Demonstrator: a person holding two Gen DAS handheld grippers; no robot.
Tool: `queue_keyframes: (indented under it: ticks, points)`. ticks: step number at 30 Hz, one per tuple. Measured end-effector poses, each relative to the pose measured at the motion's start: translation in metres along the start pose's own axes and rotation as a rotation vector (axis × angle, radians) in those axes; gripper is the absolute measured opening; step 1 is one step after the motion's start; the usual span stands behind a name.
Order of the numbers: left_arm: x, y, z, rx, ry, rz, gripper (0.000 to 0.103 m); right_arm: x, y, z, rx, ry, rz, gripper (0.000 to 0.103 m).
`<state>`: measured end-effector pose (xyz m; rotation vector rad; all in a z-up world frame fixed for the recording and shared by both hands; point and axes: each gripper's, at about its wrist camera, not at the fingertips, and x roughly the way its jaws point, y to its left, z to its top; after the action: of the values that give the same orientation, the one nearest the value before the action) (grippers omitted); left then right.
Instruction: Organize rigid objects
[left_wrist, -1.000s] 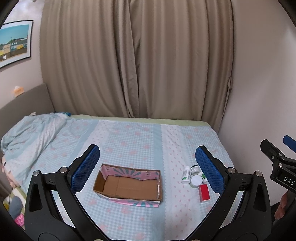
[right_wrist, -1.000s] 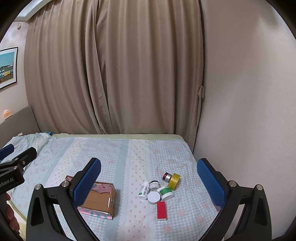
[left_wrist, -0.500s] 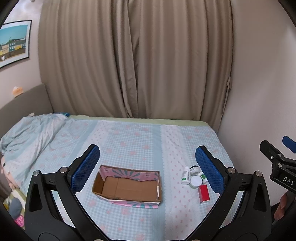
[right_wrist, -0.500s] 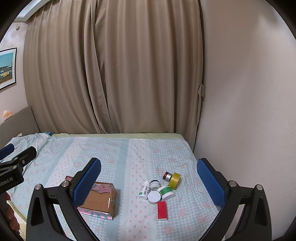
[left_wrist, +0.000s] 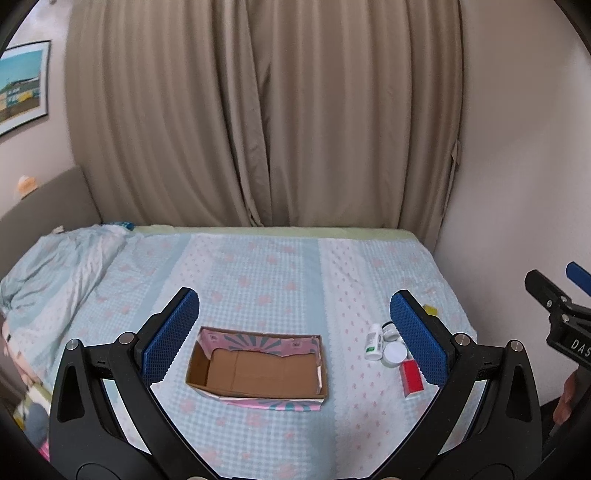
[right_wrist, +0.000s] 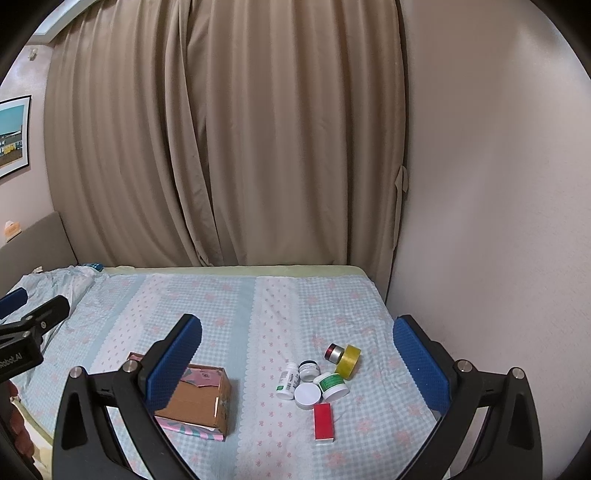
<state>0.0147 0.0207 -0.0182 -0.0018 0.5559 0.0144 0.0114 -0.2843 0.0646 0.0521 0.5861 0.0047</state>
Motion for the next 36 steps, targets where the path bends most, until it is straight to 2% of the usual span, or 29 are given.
queue_keyframes:
  ticks: [4,8,14,17,19,25,34,35,36]
  points:
    - [0.026,0.001,0.007,0.05,0.046,-0.039,0.103,0.013,-0.002,-0.001,0.008,0.033,-0.03,0.103]
    - [0.069,-0.003,0.013,0.103,0.116,-0.105,0.103,0.032,-0.006,-0.011,0.025,0.09,-0.064,0.103]
    - [0.152,-0.03,0.012,0.16,0.249,-0.208,0.103,0.072,-0.017,-0.035,0.067,0.229,-0.129,0.103]
    - [0.202,-0.055,0.004,0.184,0.33,-0.248,0.103,0.092,-0.027,-0.049,0.102,0.293,-0.132,0.103]
    - [0.242,-0.076,-0.006,0.205,0.414,-0.274,0.103,0.111,-0.035,-0.061,0.121,0.34,-0.136,0.103]
    - [0.339,-0.133,-0.04,0.27,0.58,-0.32,0.103,0.173,-0.056,-0.102,0.164,0.491,-0.15,0.103]
    - [0.48,-0.209,-0.125,0.384,0.849,-0.341,0.102,0.266,-0.066,-0.17,0.21,0.688,-0.17,0.103]
    - [0.492,-0.216,-0.135,0.397,0.872,-0.34,0.102,0.275,-0.066,-0.178,0.208,0.708,-0.172,0.102]
    - [0.501,-0.222,-0.143,0.411,0.892,-0.339,0.102,0.286,-0.066,-0.187,0.201,0.734,-0.177,0.097]
